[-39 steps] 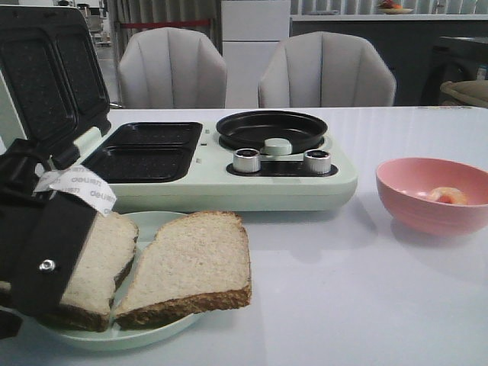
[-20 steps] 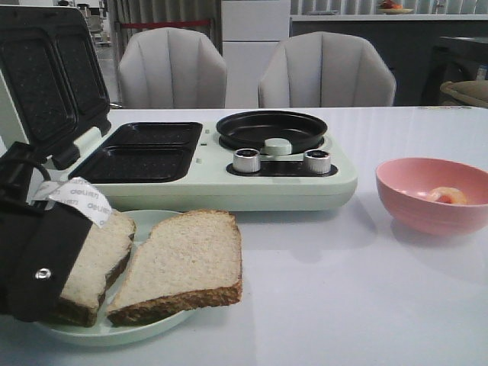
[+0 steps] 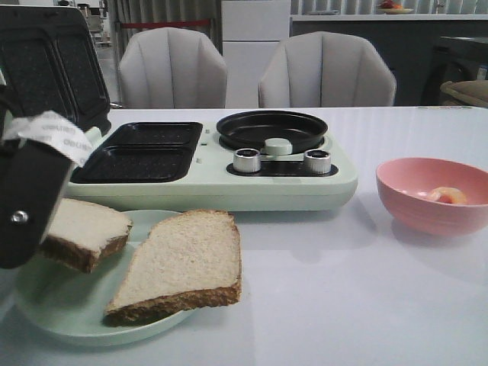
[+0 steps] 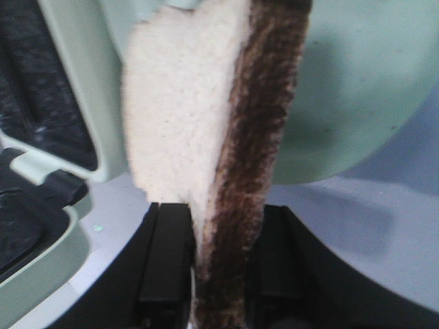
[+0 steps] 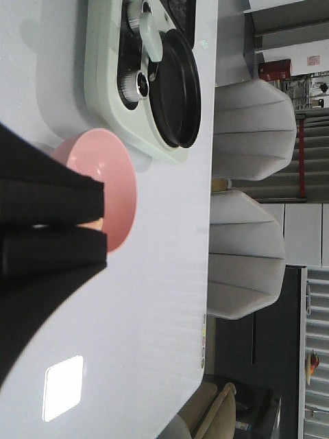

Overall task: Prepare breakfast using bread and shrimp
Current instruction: 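Lift the bread slice with the left gripper over the sandwich maker plate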

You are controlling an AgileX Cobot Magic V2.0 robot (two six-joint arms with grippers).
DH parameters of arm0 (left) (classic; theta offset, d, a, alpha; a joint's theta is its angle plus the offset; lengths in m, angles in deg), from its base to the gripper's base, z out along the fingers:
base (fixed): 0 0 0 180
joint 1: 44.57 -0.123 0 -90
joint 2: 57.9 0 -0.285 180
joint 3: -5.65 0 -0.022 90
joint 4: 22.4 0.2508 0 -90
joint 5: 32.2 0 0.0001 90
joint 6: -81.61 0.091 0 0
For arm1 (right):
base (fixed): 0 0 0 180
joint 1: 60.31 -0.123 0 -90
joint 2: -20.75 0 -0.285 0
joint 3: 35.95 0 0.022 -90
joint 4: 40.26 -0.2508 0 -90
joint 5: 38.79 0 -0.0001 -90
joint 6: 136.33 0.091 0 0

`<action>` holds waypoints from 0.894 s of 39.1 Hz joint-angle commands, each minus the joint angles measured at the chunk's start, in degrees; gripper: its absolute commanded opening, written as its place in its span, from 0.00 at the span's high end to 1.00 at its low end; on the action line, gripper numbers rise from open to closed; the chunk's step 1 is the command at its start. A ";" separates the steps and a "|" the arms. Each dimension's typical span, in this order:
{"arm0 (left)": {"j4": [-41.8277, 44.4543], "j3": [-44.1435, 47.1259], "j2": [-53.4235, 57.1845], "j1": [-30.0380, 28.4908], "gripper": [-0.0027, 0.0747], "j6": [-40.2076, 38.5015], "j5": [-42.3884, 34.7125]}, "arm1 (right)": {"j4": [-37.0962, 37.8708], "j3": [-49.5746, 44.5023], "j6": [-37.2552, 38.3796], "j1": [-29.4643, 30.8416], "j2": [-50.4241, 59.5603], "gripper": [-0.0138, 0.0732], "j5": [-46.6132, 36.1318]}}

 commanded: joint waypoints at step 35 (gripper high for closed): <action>8.31 -35.63 -9.91 -20.05 0.70 -0.78 -20.15 | 0.73 0.96 -0.17 0.07 1.26 0.66 -4.59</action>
